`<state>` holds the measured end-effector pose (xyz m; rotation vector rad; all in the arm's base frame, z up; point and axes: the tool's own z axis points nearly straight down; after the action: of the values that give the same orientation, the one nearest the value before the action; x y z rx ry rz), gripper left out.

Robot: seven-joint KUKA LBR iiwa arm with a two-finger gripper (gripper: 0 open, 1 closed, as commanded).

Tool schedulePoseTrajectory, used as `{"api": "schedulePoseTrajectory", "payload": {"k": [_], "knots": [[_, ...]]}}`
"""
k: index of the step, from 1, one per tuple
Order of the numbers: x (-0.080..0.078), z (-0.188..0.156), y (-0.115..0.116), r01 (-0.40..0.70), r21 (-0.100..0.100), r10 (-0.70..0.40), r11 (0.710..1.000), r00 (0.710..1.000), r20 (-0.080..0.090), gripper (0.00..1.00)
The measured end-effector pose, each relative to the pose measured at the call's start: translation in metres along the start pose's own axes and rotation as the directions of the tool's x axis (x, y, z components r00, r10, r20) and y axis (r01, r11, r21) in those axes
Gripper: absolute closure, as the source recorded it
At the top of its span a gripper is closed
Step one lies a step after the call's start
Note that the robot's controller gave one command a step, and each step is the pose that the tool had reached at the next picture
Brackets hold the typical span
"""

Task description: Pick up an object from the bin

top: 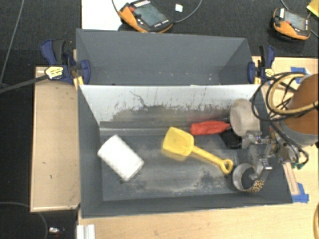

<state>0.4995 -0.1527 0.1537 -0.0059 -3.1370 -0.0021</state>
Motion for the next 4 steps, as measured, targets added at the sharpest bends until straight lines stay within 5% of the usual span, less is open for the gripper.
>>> {"api": "schedulePoseTrajectory", "payload": {"k": [1,2,3,4], "knots": [[-0.002,-0.004,0.001,0.007,0.002,-0.007,1.000,1.000,0.008,0.00],[0.016,0.077,0.022,0.513,-0.010,-0.513,0.858,0.858,0.026,0.00],[0.011,0.013,0.023,0.568,0.008,-0.568,0.823,0.823,0.009,0.00],[0.010,0.054,0.075,0.550,-0.014,-0.550,0.835,0.835,0.014,0.00]]}}
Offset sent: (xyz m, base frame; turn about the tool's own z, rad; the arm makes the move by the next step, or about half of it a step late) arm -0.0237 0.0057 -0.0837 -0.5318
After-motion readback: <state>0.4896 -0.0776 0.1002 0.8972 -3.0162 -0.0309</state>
